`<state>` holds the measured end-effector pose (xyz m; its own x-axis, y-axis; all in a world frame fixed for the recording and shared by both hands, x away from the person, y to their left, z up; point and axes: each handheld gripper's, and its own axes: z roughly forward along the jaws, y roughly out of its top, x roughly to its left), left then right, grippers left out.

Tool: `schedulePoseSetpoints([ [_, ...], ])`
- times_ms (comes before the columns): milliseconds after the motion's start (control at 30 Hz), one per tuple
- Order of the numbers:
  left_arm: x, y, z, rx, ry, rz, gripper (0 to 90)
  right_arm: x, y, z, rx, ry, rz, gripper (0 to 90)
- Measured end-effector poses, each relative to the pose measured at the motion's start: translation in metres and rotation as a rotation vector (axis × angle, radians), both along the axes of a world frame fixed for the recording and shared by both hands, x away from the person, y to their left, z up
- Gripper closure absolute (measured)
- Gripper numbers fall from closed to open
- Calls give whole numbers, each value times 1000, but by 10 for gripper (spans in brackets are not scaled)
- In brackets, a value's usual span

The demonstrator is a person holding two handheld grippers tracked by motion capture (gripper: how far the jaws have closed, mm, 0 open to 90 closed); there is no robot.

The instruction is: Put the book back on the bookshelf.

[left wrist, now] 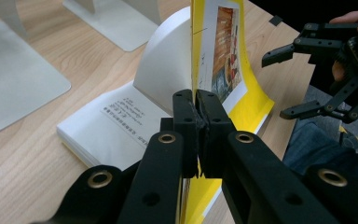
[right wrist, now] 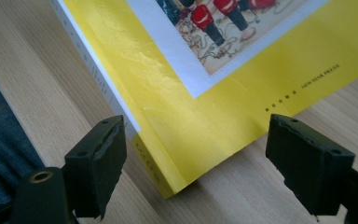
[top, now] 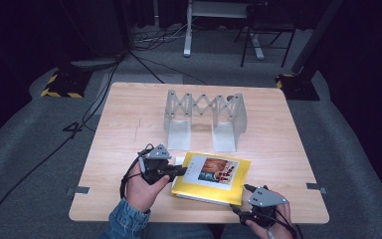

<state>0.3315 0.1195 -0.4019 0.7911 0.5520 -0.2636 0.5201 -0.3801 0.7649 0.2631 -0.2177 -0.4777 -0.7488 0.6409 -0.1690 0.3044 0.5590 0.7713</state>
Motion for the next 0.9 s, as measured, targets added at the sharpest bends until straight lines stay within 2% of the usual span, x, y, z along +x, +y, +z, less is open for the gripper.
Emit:
schedulePoseSetpoints([
  [100,2,-6,7,-3,-6,-12,876,0,2,1,-6,-44,5,181],
  [333,3,-12,13,-19,-11,-23,878,4,12,-3,-13,-86,23,173],
  [533,6,-19,18,-30,-14,-33,879,5,27,-10,-42,-135,57,165],
  [600,6,-20,18,-34,-12,-37,879,5,28,-11,-49,-146,57,165],
  [633,7,-20,18,-42,-6,-35,880,5,30,-11,-57,-173,56,165],
  [733,8,-23,19,-52,-3,-49,880,6,32,-12,-68,-202,43,158],
  [833,9,-25,20,-58,1,-49,880,7,33,-14,-79,-210,34,158],
  [900,9,-26,20,-59,4,-59,881,8,35,-16,-105,-240,34,152],
])
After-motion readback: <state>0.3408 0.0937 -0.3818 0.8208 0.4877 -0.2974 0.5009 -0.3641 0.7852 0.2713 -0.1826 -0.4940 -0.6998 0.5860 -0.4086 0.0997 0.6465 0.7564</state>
